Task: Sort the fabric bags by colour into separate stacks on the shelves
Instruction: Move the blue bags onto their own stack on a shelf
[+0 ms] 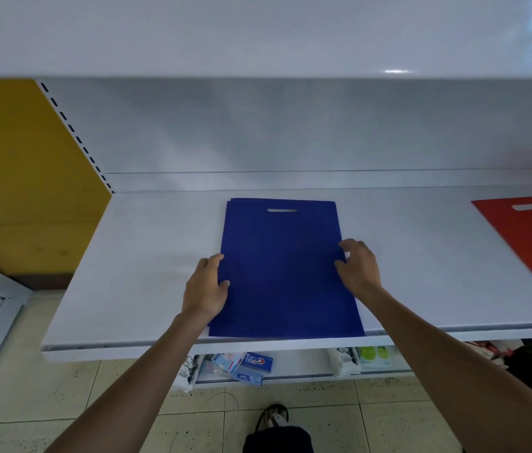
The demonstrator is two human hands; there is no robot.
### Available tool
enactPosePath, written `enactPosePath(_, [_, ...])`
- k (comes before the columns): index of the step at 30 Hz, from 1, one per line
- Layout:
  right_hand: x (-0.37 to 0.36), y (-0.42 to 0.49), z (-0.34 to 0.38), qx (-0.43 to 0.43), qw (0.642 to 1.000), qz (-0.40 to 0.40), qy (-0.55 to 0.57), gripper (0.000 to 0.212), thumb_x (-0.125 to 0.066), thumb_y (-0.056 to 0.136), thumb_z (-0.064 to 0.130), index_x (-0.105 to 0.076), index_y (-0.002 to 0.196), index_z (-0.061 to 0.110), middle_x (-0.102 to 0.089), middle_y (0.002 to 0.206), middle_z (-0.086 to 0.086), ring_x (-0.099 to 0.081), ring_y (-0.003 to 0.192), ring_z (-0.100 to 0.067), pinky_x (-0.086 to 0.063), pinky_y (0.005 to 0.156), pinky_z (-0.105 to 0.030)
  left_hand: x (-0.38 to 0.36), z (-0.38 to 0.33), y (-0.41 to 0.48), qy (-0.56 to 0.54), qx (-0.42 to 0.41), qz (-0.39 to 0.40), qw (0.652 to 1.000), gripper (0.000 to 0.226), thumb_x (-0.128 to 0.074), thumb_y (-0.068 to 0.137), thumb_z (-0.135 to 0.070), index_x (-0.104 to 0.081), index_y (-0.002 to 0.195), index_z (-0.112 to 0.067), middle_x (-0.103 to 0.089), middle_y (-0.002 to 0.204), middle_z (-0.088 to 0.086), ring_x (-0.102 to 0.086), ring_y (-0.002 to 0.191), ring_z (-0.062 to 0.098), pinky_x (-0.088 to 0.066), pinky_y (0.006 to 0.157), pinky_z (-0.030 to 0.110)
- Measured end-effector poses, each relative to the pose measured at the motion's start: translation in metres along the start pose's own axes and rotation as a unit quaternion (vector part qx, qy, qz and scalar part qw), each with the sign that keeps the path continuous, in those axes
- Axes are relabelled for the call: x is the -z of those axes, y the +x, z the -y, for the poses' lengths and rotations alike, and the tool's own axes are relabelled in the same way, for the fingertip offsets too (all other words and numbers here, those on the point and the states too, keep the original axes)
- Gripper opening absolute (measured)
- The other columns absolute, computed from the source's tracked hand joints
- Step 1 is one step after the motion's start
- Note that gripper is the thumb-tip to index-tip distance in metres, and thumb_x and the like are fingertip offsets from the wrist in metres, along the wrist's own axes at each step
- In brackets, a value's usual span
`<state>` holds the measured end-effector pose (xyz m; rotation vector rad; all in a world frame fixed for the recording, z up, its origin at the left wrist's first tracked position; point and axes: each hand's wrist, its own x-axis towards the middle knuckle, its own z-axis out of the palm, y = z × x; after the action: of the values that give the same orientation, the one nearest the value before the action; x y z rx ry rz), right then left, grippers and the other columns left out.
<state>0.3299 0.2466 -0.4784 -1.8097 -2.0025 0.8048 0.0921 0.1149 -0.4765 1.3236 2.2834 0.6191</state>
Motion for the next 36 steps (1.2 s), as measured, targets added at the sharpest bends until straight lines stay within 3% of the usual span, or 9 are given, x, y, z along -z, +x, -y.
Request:
enactPosePath(3, [0.002,0.004,0.002,0.025,1.0,-0.003,0.012,0.045,-0.051,0.088,-0.004,-0.048,0.13,0.012,-0.047,0.135,-0.007,-0.05,0.115,-0.023,-0.05,0.081,-0.03,0.0,0.0,0.005,-0.02,-0.002,-0.027,0.999,0.047,-0.054,0.09,-0.006,-0.039,0.135,-0.014,-0.047,0.134,0.007,-0.049,0.117,0.025,-0.043,0.094,0.034])
enactPosePath(6, [0.004,0.008,0.008,0.022,0.999,-0.005,0.038,0.048,-0.049,0.085,-0.01,-0.048,0.13,0.01,-0.045,0.134,-0.008,-0.048,0.099,-0.015,-0.048,0.067,-0.022,-0.002,-0.002,0.009,-0.056,-0.015,-0.057,0.997,0.045,-0.053,0.088,0.001,-0.044,0.13,-0.012,-0.052,0.127,0.007,-0.053,0.111,0.024,-0.046,0.091,0.032])
enactPosePath(11, [0.0,0.011,0.01,-0.028,0.999,-0.009,-0.028,0.047,-0.05,0.086,-0.003,-0.043,0.132,0.005,-0.045,0.132,-0.013,-0.049,0.112,-0.027,-0.052,0.079,-0.036,-0.006,-0.005,0.012,-0.058,0.001,-0.06,0.997,0.034,-0.054,0.091,-0.007,-0.047,0.124,-0.01,-0.051,0.12,0.011,-0.055,0.101,0.026,-0.049,0.088,0.034])
enactPosePath(17, [-0.003,0.011,0.008,-0.014,1.0,0.019,-0.001,0.047,-0.051,0.088,0.002,-0.043,0.133,0.008,-0.047,0.133,-0.011,-0.048,0.117,-0.026,-0.045,0.083,-0.03,-0.004,-0.005,0.015,-0.051,0.035,-0.02,0.998,0.045,-0.056,0.09,-0.019,-0.042,0.133,-0.012,-0.05,0.128,0.009,-0.05,0.115,0.026,-0.044,0.095,0.035])
enactPosePath(22, [0.011,-0.003,0.013,-0.019,1.0,-0.001,-0.001,0.048,-0.049,0.088,0.002,-0.042,0.134,0.01,-0.046,0.133,-0.01,-0.049,0.116,-0.026,-0.048,0.08,-0.033,0.011,-0.008,0.004,-0.028,0.008,-0.012,0.999,0.038,-0.053,0.09,-0.014,-0.045,0.127,-0.011,-0.053,0.123,0.01,-0.052,0.107,0.025,-0.044,0.084,0.03])
enactPosePath(27, [0.046,-0.039,0.036,0.024,1.0,-0.008,0.004,0.047,-0.05,0.086,0.003,-0.043,0.132,0.012,-0.049,0.131,-0.008,-0.055,0.106,-0.024,-0.053,0.08,-0.037,0.038,-0.029,-0.038,-0.007,-0.037,-0.01,0.999,0.042,-0.053,0.09,-0.015,-0.045,0.131,-0.014,-0.048,0.131,0.011,-0.05,0.115,0.024,-0.046,0.093,0.033])
enactPosePath(36, [0.16,-0.175,0.062,0.137,0.987,-0.079,-0.006,0.042,-0.053,0.089,0.011,-0.046,0.13,0.013,-0.055,0.126,-0.008,-0.061,0.097,-0.024,-0.053,0.082,-0.038,0.091,-0.11,-0.174,0.008,-0.133,-0.029,0.991,0.038,-0.052,0.091,-0.016,-0.047,0.129,-0.012,-0.046,0.129,0.007,-0.051,0.111,0.02,-0.043,0.089,0.027])
